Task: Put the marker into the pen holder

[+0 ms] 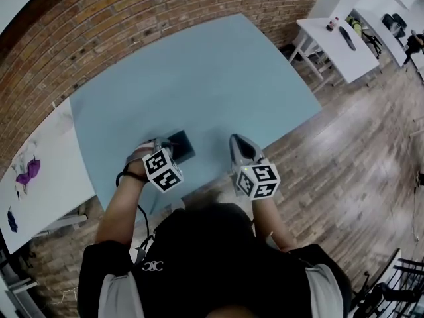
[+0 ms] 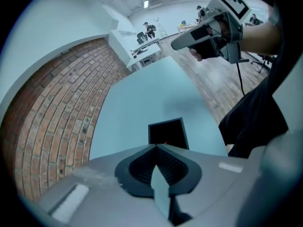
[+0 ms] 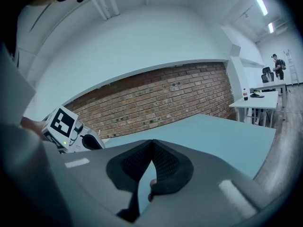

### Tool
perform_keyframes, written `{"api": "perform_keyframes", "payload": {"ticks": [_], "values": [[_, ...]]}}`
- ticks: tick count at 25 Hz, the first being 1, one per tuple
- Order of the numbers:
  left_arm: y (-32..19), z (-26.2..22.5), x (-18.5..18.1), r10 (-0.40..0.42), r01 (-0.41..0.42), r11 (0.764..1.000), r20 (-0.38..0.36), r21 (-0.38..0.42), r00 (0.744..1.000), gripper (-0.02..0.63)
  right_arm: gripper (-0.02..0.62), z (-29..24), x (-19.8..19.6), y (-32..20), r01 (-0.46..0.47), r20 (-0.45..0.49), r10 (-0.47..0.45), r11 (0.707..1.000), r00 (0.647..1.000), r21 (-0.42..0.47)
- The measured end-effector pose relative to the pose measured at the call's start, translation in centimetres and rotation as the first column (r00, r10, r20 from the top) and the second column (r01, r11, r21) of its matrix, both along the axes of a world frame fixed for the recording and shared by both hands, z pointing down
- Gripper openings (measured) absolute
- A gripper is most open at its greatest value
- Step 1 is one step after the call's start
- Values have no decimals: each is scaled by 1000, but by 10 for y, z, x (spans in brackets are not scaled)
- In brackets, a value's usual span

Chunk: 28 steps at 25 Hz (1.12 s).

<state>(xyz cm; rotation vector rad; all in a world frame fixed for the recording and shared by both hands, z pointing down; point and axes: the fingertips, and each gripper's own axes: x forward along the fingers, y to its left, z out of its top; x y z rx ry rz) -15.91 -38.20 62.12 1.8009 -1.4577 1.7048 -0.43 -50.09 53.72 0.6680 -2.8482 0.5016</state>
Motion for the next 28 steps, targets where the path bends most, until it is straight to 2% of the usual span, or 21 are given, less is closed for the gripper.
{"api": "perform_keyframes", "payload": {"ticks": [4, 6, 7, 9, 13, 15, 17, 20, 23, 26, 28], "values": [[-4, -22, -2, -91, 108, 986, -137, 124, 986, 3, 3, -1, -5, -1, 24, 0, -24, 1000, 1000, 5], [-1, -35, -4, -145, 195, 960, -242, 199, 959, 6, 3, -3, -10, 3, 41, 1, -41, 999, 999, 12], [1, -42, -5, -169, 246, 940, -299, 239, 939, 6, 4, -4, -13, 5, 51, 2, -51, 999, 999, 16], [7, -55, -12, -210, 347, 884, -397, 313, 893, 6, 4, -7, -20, 9, 72, 3, -72, 997, 997, 27], [24, -84, -33, -258, 502, 750, -509, 430, 821, 6, 3, -12, -33, 18, 109, 0, -109, 993, 994, 44], [36, -92, -43, -273, 568, 680, -559, 464, 783, 6, 3, -15, -39, 22, 124, 0, -124, 991, 992, 57], [50, -93, -51, -286, 621, 629, -604, 468, 744, 6, 3, -18, -45, 28, 134, 4, -134, 989, 991, 69], [68, -85, -57, -305, 673, 586, -647, 452, 699, 6, 4, -20, -52, 35, 147, 3, -148, 986, 989, 83], [81, -82, -62, -309, 702, 549, -670, 455, 675, 6, 3, -23, -59, 39, 162, -5, -162, 982, 987, 99], [89, -85, -71, -310, 708, 515, -665, 483, 679, 8, 3, -27, -66, 40, 163, -4, -163, 981, 987, 110], [93, -85, -76, -311, 705, 505, -658, 497, 686, 8, 3, -28, -71, 42, 164, -2, -165, 980, 986, 116]]}}
